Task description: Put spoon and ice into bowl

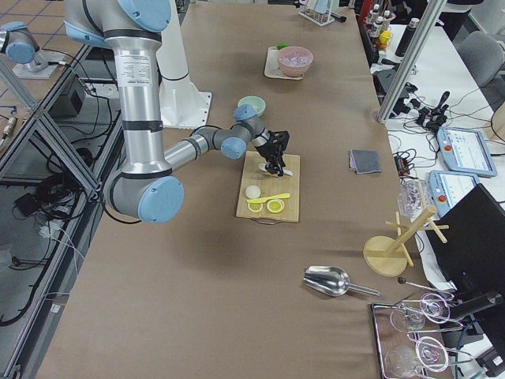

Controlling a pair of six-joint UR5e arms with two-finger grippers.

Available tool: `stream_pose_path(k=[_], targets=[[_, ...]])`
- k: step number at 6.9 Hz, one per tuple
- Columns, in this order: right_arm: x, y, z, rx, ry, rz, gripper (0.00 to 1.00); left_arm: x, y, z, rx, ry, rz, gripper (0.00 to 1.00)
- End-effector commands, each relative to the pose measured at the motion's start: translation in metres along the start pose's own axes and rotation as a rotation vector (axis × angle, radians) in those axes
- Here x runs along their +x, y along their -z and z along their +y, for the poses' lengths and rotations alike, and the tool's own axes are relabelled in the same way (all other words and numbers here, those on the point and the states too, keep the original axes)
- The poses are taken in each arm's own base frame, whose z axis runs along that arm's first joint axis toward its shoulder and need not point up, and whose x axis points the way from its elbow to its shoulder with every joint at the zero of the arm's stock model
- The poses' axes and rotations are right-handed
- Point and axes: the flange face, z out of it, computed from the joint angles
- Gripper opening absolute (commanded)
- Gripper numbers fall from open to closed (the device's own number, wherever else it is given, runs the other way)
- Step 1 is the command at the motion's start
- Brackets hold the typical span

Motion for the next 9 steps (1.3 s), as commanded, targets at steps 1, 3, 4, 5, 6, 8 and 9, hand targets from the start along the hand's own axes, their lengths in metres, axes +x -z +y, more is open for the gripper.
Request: stream_pose_path(k=[1,3,4,5,6,8,9], targets=[[-0.004,0.000,0.007,0.003,0.004,-0.003,0.56,0.000,0.000,0.000,0.001,0.000,0.000,0.98],[-0.006,0.002,0.006,0.002,0.003,-0.008,0.00,0.000,0.000,0.000,-0.001,0.001,0.000,0.98],[-0.006,0.002,0.006,0.002,0.009,-0.008,0.00,0.000,0.000,0.000,-0.001,0.001,0.000,0.98],[-0.012,0.006,0.004,0.007,0.010,-0.020,0.00,0.000,-0.001,0.000,-0.002,0.000,0.001,0.98],[-0.026,0.032,-0.003,0.008,0.003,-0.066,0.00,0.000,-0.002,0.000,-0.003,0.001,0.000,0.98],[-0.060,0.055,-0.012,0.007,-0.015,-0.089,0.00,-0.007,-0.007,0.001,-0.015,0.010,-0.003,0.98],[-0.089,0.066,-0.018,-0.003,-0.093,-0.062,0.00,-0.014,-0.013,0.004,-0.028,0.005,-0.007,0.98]])
